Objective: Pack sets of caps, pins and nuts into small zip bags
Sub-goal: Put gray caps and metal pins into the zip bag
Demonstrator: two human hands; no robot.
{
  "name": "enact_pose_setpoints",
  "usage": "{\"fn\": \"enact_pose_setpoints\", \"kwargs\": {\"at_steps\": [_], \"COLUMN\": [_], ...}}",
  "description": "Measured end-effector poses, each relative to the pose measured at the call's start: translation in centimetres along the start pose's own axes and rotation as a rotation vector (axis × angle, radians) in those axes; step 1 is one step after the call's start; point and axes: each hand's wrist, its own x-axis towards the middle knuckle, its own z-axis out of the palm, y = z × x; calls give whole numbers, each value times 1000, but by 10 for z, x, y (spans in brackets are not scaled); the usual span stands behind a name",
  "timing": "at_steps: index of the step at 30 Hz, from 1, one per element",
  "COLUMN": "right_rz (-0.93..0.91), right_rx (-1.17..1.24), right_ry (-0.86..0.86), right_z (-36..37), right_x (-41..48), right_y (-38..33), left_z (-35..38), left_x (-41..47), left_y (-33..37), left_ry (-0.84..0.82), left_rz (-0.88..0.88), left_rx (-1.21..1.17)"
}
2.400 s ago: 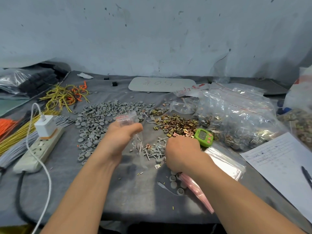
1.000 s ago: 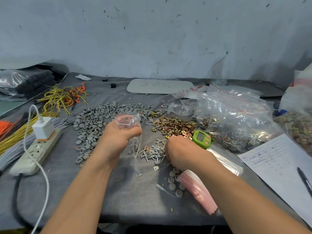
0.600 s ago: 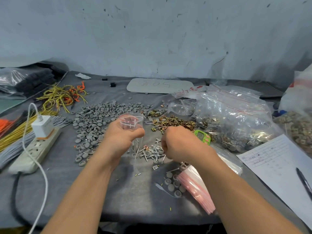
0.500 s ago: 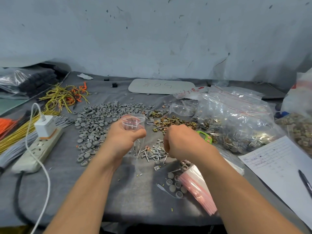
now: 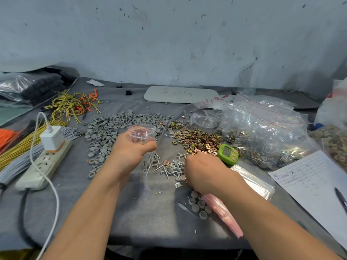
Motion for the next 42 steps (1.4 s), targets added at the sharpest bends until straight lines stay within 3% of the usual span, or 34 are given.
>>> {"fn": "enact_pose_setpoints", "kwargs": {"at_steps": [10,14,17,22,27,32,35,39,42], "right_rz": [-46,18,93,16,-67,33,152,99,5], "right_rx": [-76,-14,231,944,1017,1312,1176,527,280], "right_ry": [71,111,268,540,471,582,634,282,82], "right_z": [4,-4,-19,-39,-43,-49,-47,-28,-15], "right_x": [-7,-5,-3,-9,-4,0,3,11,15], "right_y": [3,8,15,6,-12,-6,9,15,9], "left_z": [5,7,11,29,40,38,31,26,22], "left_x": [-2,-3,-4,-16,-21,-18,-15,-14,-13], "left_y": [3,2,1,9,24,14,12,16,18], "left_ry": [-36,-25,-6,-85,-215,-195,-203,-124,-85], "left_rz": [18,4,0,17,92,20,-25,-25,-45], "left_rx": [21,74,167,321,388,96,-13,-136,-252]}}
